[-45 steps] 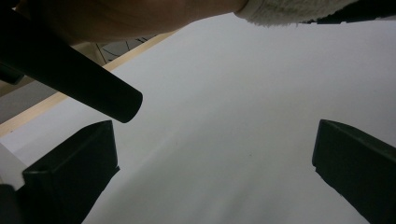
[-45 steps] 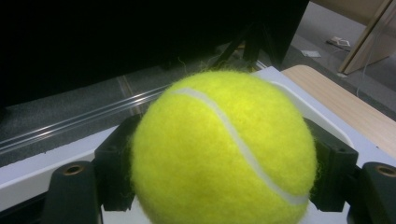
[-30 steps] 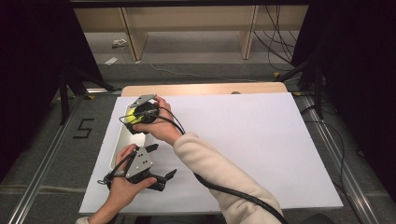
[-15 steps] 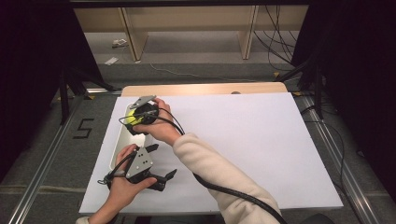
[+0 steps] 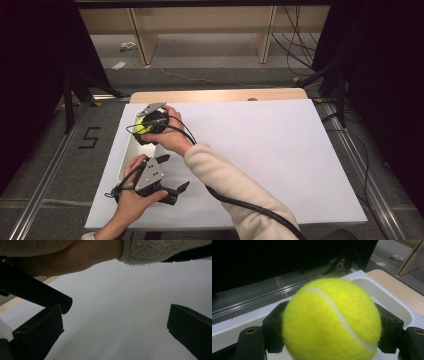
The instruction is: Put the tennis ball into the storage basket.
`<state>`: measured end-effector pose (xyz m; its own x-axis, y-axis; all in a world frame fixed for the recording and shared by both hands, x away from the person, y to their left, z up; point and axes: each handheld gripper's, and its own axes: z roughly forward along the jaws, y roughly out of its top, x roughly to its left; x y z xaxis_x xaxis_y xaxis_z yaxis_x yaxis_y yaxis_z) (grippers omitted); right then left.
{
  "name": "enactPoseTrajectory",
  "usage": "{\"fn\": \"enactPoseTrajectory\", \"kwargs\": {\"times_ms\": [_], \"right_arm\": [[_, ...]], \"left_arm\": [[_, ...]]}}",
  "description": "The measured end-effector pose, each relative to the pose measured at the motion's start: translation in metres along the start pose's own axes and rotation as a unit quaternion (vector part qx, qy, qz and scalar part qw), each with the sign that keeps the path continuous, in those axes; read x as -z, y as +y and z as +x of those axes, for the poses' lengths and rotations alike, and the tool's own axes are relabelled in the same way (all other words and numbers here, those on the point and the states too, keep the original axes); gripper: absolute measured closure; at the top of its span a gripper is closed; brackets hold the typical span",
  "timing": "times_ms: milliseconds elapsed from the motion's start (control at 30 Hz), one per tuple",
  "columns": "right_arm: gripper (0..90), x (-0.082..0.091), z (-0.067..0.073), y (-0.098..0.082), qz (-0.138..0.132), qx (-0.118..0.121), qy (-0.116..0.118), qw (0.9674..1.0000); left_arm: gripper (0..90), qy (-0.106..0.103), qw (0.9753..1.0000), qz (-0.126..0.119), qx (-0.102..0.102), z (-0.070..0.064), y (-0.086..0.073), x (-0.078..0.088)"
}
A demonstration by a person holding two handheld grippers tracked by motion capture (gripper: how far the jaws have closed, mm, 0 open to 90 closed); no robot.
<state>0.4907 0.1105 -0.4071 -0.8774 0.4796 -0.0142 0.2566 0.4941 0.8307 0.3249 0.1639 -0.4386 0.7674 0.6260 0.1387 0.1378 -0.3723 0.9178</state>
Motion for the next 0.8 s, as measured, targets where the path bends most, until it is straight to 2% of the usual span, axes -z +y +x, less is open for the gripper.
{"fn": "enactPoseTrajectory", "kwargs": {"times_ms": [800], "right_arm": [[26.6, -0.0062, 0.0030, -0.0009, 0.009, 0.004, -0.001, 1.0000]], "left_arm": [[0.0, 0.001, 1.0000, 0.000, 0.001, -0.0004, 0.0001, 0.0000]]}}
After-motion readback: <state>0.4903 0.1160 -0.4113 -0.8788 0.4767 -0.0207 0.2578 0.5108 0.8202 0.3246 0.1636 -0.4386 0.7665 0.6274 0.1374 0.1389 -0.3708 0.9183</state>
